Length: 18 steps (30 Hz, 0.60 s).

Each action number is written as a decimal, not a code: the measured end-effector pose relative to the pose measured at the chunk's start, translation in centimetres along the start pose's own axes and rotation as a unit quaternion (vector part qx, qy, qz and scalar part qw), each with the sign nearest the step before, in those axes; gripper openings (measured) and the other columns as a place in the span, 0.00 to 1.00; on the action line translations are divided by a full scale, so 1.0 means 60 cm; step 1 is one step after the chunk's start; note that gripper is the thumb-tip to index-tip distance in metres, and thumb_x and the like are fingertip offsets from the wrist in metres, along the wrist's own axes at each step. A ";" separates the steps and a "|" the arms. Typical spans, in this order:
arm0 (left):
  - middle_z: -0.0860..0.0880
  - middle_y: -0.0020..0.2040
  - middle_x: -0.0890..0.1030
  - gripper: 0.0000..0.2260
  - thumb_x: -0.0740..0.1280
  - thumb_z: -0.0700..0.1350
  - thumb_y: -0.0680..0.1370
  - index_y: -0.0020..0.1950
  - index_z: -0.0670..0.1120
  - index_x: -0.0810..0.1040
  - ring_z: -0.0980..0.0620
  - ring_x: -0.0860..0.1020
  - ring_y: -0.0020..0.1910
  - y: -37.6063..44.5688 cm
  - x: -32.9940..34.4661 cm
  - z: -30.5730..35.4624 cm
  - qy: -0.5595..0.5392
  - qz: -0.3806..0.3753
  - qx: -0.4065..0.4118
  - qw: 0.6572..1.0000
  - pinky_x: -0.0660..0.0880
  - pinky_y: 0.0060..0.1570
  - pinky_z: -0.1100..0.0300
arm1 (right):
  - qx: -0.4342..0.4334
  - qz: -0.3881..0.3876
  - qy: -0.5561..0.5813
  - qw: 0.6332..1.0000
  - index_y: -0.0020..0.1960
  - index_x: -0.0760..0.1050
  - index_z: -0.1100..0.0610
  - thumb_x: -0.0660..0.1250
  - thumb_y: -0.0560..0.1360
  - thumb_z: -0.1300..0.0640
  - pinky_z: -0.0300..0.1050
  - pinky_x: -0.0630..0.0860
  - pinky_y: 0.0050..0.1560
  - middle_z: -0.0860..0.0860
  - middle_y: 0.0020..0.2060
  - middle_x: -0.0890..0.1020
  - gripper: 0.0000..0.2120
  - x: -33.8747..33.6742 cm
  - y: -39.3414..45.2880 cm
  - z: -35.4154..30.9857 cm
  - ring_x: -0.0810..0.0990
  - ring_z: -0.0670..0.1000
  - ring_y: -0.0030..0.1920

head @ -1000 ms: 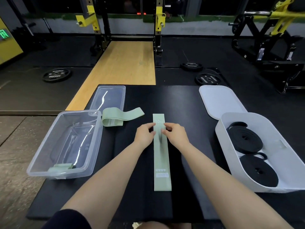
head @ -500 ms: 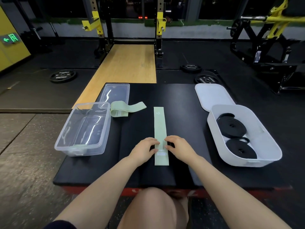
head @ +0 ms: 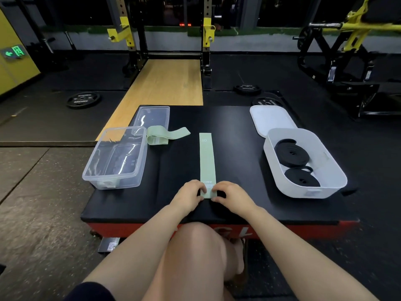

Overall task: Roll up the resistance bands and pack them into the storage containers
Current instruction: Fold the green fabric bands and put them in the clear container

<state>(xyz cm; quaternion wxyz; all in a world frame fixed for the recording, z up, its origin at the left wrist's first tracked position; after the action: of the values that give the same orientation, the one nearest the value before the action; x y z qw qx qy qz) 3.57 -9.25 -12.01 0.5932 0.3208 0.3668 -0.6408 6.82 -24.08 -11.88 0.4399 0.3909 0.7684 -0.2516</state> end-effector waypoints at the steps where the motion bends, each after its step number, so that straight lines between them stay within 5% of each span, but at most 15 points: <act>1: 0.50 0.57 0.76 0.08 0.68 0.38 0.75 0.53 0.45 0.77 0.50 0.75 0.55 -0.002 0.003 -0.001 0.001 0.004 -0.007 1.000 0.72 0.57 0.58 | 0.001 0.007 -0.005 1.000 0.61 0.76 0.54 0.68 0.76 0.51 0.41 0.72 0.57 0.46 0.58 0.78 0.15 0.002 -0.002 -0.001 0.75 0.48 0.58; 9: 0.49 0.58 0.75 0.08 0.63 0.38 0.78 0.55 0.43 0.77 0.48 0.75 0.54 -0.011 0.013 0.013 0.041 0.036 -0.023 0.998 0.72 0.53 0.57 | 0.009 0.056 -0.051 0.997 0.56 0.77 0.53 0.63 0.78 0.55 0.43 0.71 0.48 0.44 0.56 0.77 0.08 0.014 -0.010 -0.013 0.72 0.48 0.59; 18: 0.49 0.57 0.74 0.09 0.62 0.41 0.79 0.58 0.44 0.78 0.49 0.74 0.55 -0.022 0.017 0.017 0.074 0.055 -0.032 0.995 0.73 0.49 0.57 | 0.018 0.060 -0.008 0.998 0.52 0.81 0.56 0.60 0.80 0.57 0.46 0.74 0.50 0.47 0.52 0.78 0.11 0.015 -0.004 -0.012 0.75 0.49 0.54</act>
<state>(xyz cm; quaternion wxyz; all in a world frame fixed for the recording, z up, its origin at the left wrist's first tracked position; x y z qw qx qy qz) 2.21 -10.59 -12.22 0.6091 0.3679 0.4117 -0.5693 6.00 -23.36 -12.31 0.4534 0.4418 0.7354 -0.2418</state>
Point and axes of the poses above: each hand's wrist, its own y-axis towards the middle knuckle, its own x-axis out of the palm, z = x × y, the point moved 4 cm from there along y, towards the middle knuckle
